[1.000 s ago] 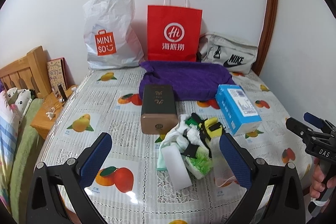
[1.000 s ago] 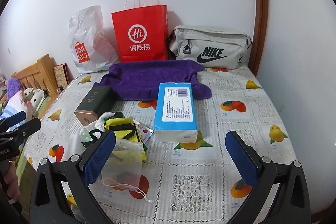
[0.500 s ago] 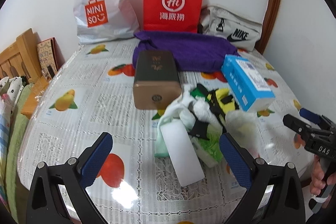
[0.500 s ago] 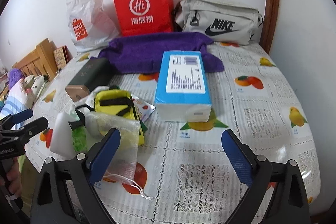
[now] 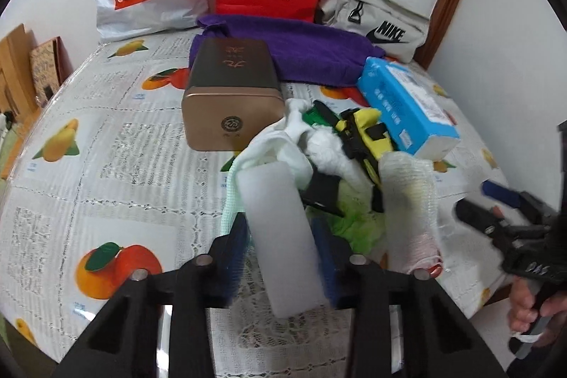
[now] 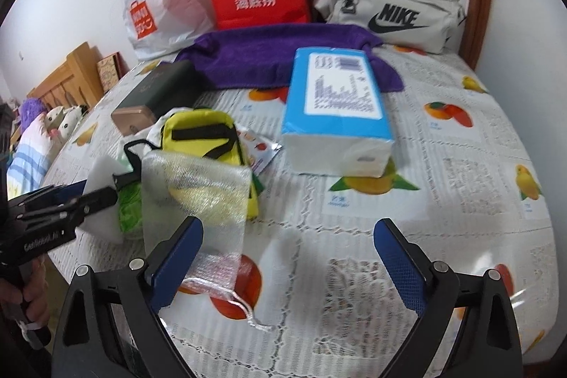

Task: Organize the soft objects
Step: 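Grasp the white block with left gripper while right gripper grasps the mesh bag, then carry the block with left gripper while right gripper carries mesh bag toward purple towel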

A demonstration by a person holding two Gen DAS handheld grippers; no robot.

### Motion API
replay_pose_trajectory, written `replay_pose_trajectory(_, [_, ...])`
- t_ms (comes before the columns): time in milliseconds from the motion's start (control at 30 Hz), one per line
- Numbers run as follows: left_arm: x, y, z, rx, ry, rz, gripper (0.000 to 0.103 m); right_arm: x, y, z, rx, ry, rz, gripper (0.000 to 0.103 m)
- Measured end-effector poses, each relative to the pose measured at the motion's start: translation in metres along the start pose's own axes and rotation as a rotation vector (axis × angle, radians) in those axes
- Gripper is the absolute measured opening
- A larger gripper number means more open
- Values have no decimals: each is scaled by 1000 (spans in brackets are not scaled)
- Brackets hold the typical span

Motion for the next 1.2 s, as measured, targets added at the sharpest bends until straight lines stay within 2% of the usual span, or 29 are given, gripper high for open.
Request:
replay_pose_trajectory(167, [13, 8, 9, 0, 9, -47, 34, -10, -3, 10, 15, 21, 13, 97])
replay_pose_trajectory(300, [19, 12, 24, 10, 53, -61, 34, -18, -4, 21, 26, 54, 27, 97])
replay_pose_trajectory(500, [16, 11, 44, 41, 86, -51, 34, -27, -5, 42, 38, 112, 43, 97])
replay_pose_trajectory(633, [8, 8, 48, 56, 82, -38, 34, -36, -10, 56, 72, 111, 66, 97])
replay_pose_trajectory(700, [7, 8, 49, 56, 83, -36, 34, -40, -13, 60, 112, 88, 75, 83])
replay_pose_trajectory(733, [7, 8, 49, 57, 81, -35, 34, -40, -13, 59, 118, 79, 76, 62])
replay_pose_trajectory(800, [6, 8, 48, 56, 78, -38, 34, -39, -13, 54, 107, 74, 85, 56])
replay_pose_trajectory(833, [6, 8, 48, 58, 78, -38, 34, -36, -12, 50, 100, 87, 78, 45])
replay_pose_trajectory(867, [5, 8, 48, 60, 77, -38, 34, -33, -11, 45, 91, 89, 66, 28])
replay_pose_trajectory(900, [5, 9, 49, 61, 76, -38, 34, -31, -10, 40, 83, 86, 64, 23])
replay_pose_trajectory(1033, [5, 10, 47, 60, 78, -38, 34, -20, -4, 21, 53, 72, 24, 21])
replay_pose_trajectory(1200, [9, 13, 43, 47, 90, -45, 34, -3, 4, 0, 36, 44, -28, 14])
Point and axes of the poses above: each gripper's, at about its wrist camera, not at the fingertips, and x roughly against the way its jaws point, z to its left, y to its top, the point moved 6 cm from there along -x, roughly the way its jaws point, and after that the axes turned 6 degrees about -x, right-handed, at the moved point
